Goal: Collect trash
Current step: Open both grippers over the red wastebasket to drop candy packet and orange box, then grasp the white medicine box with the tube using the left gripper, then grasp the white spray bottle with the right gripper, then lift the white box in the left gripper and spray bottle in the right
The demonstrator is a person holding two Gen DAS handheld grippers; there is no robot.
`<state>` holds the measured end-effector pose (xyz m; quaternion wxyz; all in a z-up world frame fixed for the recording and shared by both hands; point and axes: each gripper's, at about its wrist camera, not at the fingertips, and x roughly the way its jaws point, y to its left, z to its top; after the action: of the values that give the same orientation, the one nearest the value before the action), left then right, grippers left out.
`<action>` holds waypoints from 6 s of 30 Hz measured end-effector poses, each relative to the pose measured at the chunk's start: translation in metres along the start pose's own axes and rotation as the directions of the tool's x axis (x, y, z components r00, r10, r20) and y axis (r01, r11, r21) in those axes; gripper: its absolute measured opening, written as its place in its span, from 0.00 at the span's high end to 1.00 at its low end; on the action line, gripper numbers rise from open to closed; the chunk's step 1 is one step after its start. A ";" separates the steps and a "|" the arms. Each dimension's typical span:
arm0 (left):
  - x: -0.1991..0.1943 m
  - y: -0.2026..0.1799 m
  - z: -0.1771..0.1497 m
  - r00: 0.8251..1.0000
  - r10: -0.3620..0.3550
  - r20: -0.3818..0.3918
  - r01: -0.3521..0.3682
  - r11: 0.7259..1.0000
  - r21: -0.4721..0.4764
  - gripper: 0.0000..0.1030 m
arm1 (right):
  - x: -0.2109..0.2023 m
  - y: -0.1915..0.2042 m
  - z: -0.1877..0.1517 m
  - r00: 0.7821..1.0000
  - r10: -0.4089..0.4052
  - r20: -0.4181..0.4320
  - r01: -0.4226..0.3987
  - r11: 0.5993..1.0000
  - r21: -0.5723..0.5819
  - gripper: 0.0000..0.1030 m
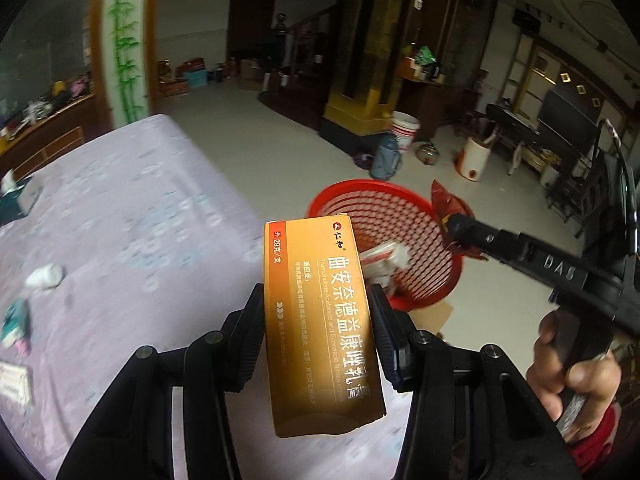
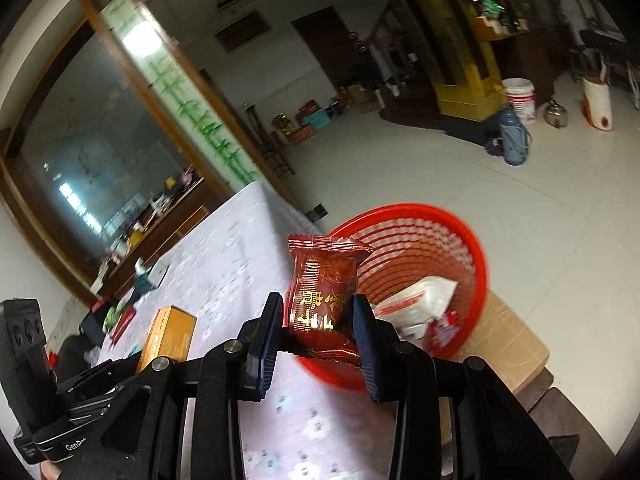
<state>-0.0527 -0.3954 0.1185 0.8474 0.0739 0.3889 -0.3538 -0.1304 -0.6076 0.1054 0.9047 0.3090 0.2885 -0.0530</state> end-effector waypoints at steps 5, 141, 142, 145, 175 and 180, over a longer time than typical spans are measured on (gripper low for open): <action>0.028 -0.024 0.027 0.999 -0.031 -0.007 0.031 0.999 0.014 0.53 | -0.002 -0.017 0.014 1.000 -0.015 0.018 0.014 1.000 0.024 0.63; -0.177 0.205 -0.148 0.777 0.554 0.298 -0.431 0.814 -0.390 0.96 | 0.097 0.272 -0.158 0.947 0.160 -0.279 -0.282 0.830 -0.482 0.69; -0.171 0.200 -0.146 0.779 0.554 0.292 -0.439 0.816 -0.377 0.96 | 0.097 0.269 -0.158 0.948 0.159 -0.277 -0.279 0.833 -0.477 0.69; -0.158 0.190 -0.144 0.784 0.554 0.279 -0.457 0.820 -0.344 0.96 | 0.095 0.262 -0.159 0.949 0.155 -0.276 -0.275 0.836 -0.474 0.69; -0.151 0.181 -0.149 0.757 0.601 0.255 -0.522 0.792 -0.318 0.96 | 0.085 0.259 -0.160 0.947 0.166 -0.275 -0.285 0.828 -0.482 0.69; -0.151 0.181 -0.148 0.755 0.603 0.256 -0.524 0.791 -0.317 0.96 | 0.085 0.260 -0.160 0.946 0.166 -0.277 -0.286 0.829 -0.481 0.69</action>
<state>-0.0916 -0.1203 0.0971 0.9716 0.0287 0.2315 -0.0410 -0.0667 -0.2978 0.0927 0.9156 0.0917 0.3530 0.1692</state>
